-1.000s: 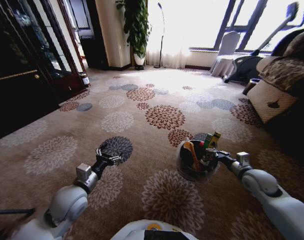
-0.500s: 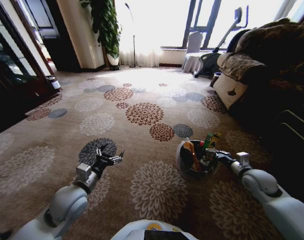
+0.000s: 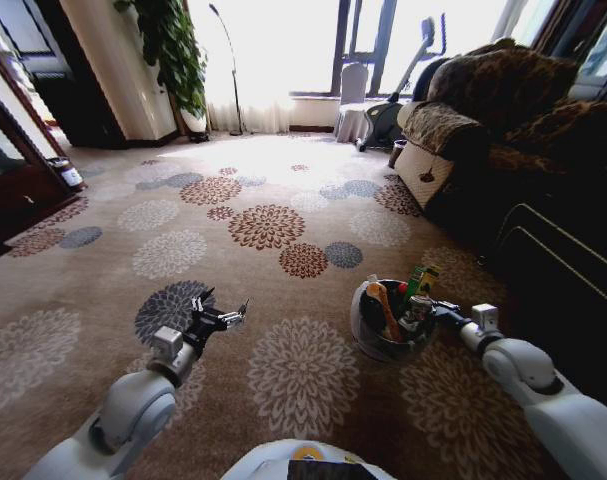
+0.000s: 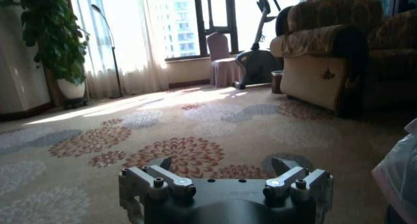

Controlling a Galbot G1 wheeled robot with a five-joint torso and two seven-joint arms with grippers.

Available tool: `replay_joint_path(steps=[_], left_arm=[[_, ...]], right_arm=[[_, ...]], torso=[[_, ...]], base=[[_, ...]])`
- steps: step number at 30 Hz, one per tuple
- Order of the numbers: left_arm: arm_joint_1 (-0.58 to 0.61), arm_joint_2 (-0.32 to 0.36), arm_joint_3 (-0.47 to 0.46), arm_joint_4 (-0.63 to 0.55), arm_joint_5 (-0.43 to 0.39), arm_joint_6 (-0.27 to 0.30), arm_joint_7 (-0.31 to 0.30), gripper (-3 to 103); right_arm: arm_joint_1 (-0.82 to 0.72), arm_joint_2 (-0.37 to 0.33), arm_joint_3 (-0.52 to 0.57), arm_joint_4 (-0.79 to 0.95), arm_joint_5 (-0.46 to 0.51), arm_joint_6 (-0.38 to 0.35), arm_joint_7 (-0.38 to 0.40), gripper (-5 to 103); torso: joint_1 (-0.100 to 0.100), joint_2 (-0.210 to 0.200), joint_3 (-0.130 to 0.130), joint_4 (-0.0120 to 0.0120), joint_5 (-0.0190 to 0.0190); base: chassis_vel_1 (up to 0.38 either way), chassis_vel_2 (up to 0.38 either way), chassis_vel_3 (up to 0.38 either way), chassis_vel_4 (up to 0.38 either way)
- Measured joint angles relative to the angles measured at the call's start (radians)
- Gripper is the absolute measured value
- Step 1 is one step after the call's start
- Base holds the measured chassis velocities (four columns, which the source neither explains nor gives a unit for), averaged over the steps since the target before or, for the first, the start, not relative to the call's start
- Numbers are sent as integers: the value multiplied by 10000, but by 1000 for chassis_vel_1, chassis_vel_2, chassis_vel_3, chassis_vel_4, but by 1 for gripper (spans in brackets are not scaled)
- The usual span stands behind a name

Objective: Pick up the trash from the ground and place it into the trash bin.

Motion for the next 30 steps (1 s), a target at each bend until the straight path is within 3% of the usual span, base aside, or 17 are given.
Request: replay_joint_path(steps=[3,9,21,30], left_arm=[[-29,-43,20,82,-134,-188,-118,100],[-42,-55,-52,130,-223,-253,-202,100],[-136,-225,-48,110,-263,-203,-156,100],[-343,-220,-129,115,-359,-209,-124,100]], right_arm=[[-424,318,165,563,-409,268,-18,3],[-464,384,140,640,-323,305,-15,3],[-103,-377,-31,173,62,-231,-10,3],[132,-561,-202,93,186,-385,-8,3]], torso=[[0,1,-1,-2,-6],[0,0,0,6,2],[0,0,0,6,-1],[0,0,0,4,-2]], base=[[0,0,0,0],[0,0,0,0],[0,0,0,0],[-9,-11,5,14]])
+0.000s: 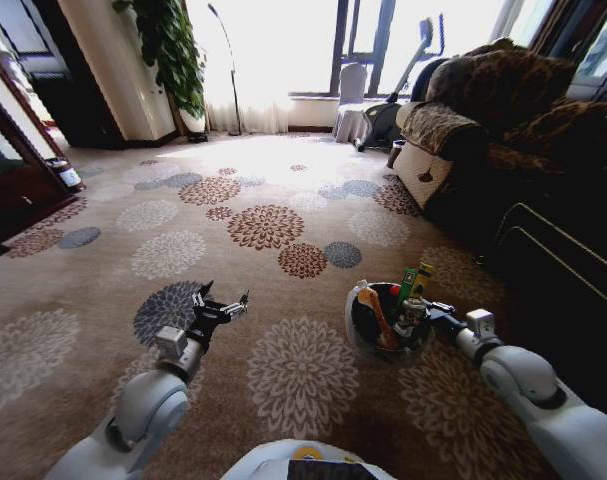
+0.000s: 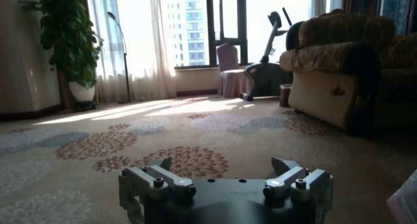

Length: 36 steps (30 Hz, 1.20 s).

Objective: Pick up the trash from the ground and place it into the trash bin.

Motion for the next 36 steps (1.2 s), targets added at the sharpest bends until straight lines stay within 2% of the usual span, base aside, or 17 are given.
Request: replay_joint_path(steps=[12,18,24,26,30,33,35,36], left_arm=[[-97,-112,126,172,21,8,160,100],[-113,-208,180,214,51,5,191,100],[-138,-230,211,257,57,-7,195,100],[-166,-230,161,277,48,-10,193,100],[-167,-232,111,294,36,-16,191,100],[-84,-338,-25,310,32,-36,200,100],[-80,-398,-64,325,32,-42,212,100],[-80,-398,-64,325,32,-42,212,100]], right_arm=[[81,-162,-19,-226,56,-64,3,3],[131,-162,-36,-497,187,223,7,3],[134,-199,117,-756,510,-106,7,3],[71,-267,472,-1069,1027,-615,0,3],[-92,-356,877,-1361,1344,-746,5,3],[-447,-528,1581,-1671,2181,-838,3,3],[-956,-591,2274,-1915,2426,-649,13,3],[-956,-591,2274,-1915,2426,-649,13,3]], torso=[[0,0,0,-2,2],[0,1,-2,-3,6],[0,1,-1,1,-3],[0,0,0,7,-4],[0,0,1,4,3],[0,1,-1,-5,2],[0,1,0,3,6],[0,1,0,3,6]], base=[[-87,-182,79,187],[-85,-239,71,246],[-21,-51,23,52],[18,53,1,-35],[4,17,0,-2],[0,0,0,0],[0,0,0,0],[0,0,0,0]])
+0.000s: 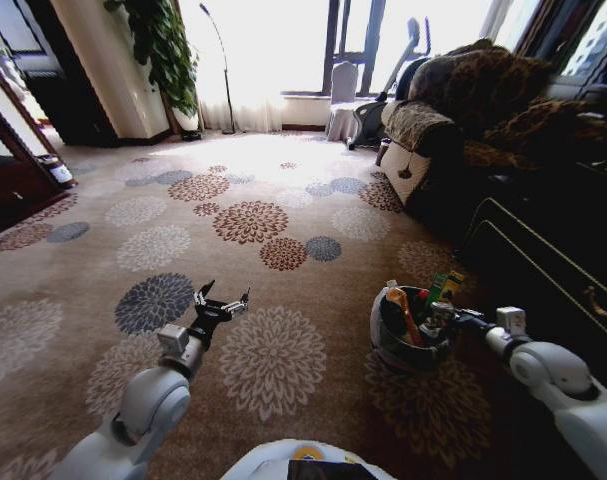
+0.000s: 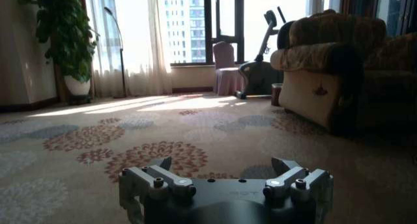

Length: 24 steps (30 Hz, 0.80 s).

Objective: Pick up the trash from the ground and place it into the trash bin.

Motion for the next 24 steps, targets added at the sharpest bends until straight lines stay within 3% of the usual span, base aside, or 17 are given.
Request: replay_joint_path(steps=[2,5,11,20,24], left_arm=[[-107,-10,62,71,-5,0,5,100],[-230,-9,160,172,-8,0,6,100],[-390,20,250,353,-25,0,13,100],[-496,19,304,415,-53,1,28,100],[-476,-40,287,385,-62,0,29,100]], right_arm=[[-647,84,589,-71,265,178,9,3],[-1308,378,964,-77,446,374,-3,3],[-2215,997,1347,-84,561,791,2,3],[-2169,1354,1252,-520,1086,998,-10,3],[-2299,1431,1276,-721,1216,1060,-7,3]], torso=[[0,0,0,-4,-21],[0,0,-1,-4,6],[0,0,-1,-6,-5],[0,0,-1,4,-4],[0,0,-1,-5,-5]], base=[[0,0,0,0],[0,0,0,0],[0,0,0,0],[0,0,0,0],[0,0,0,0]])
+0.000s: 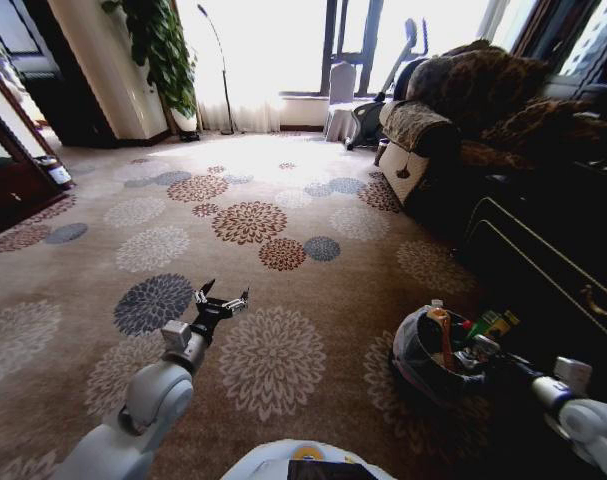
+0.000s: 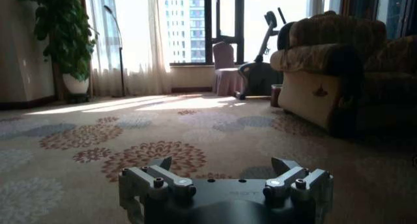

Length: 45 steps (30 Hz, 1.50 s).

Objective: Pick up the trash from the ground and place it into the trash bin.

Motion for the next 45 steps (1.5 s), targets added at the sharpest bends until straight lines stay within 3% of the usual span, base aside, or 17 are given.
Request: replay_joint_path(steps=[12,22,24,25,28,32,35,37,38,40,45], left_arm=[[-200,-157,214,86,37,-35,61,100],[-313,-75,227,41,-3,-19,58,100],[-308,-80,232,39,-3,-25,72,100],[-308,-80,232,39,-3,-25,72,100],[-385,-88,319,39,-3,-26,85,100],[-424,-89,370,38,-3,-26,88,100],[-457,-82,401,24,-11,-26,96,100],[-469,-81,401,24,-15,-26,98,100],[-483,-85,401,24,-19,-26,105,100],[-490,-100,407,29,-19,-26,123,100],[-644,-317,534,268,-14,-42,252,100]], right_arm=[[-264,636,248,-161,45,503,6,3],[-395,1248,74,-322,-750,1092,-4,1],[-431,1316,84,-360,-830,1190,-5,10],[-431,1316,84,-360,-830,1190,-5,10],[-477,1376,141,-240,-738,1157,-5,27],[-518,1398,169,-198,-730,1158,-5,37],[-721,1384,366,-130,-749,1215,-5,54],[-816,1364,465,-79,-784,1279,-5,54],[-976,1326,617,9,-906,1382,-5,65],[-1078,1307,709,66,-1071,1492,-5,65],[-1388,1341,1187,532,-2089,1995,-4,86]], torso=[[0,0,0,3,-2],[0,0,0,3,0],[0,0,-1,0,-12],[0,0,-1,0,-12],[0,0,0,2,-4],[0,1,0,2,0],[0,0,0,2,1],[0,0,0,2,2],[0,0,0,2,-2],[0,0,0,2,-4],[0,0,0,3,2]], base=[[0,0,0,0],[0,0,0,0],[0,0,0,0],[0,0,0,0],[0,0,0,0],[0,0,0,0],[0,0,0,0],[0,0,0,0],[0,0,0,0],[0,0,0,0],[0,0,0,0]])
